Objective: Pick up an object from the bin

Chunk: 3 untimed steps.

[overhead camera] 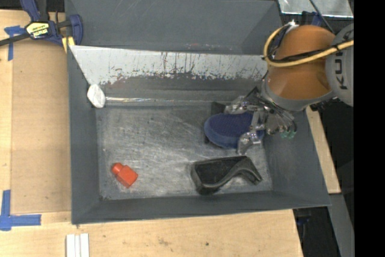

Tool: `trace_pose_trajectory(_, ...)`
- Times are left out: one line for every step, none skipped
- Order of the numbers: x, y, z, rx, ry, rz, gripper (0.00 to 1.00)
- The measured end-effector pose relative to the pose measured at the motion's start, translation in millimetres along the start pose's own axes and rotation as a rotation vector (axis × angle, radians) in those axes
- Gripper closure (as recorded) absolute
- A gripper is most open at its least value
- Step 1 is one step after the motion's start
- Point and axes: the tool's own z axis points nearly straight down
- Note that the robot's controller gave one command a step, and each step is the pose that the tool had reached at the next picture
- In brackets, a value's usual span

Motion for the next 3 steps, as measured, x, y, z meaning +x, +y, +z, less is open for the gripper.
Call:
trace_pose_trajectory(-24.4,-12,51,-0.001,-0.003,-0.165,0.0)
trace_pose_trajectory(-25.7,-13,49,0.0,-0.007,-0.163,1.0)
trace_pose_trajectory(-27.3,-12,-115,0.003,-0.012,-0.183,1.0)
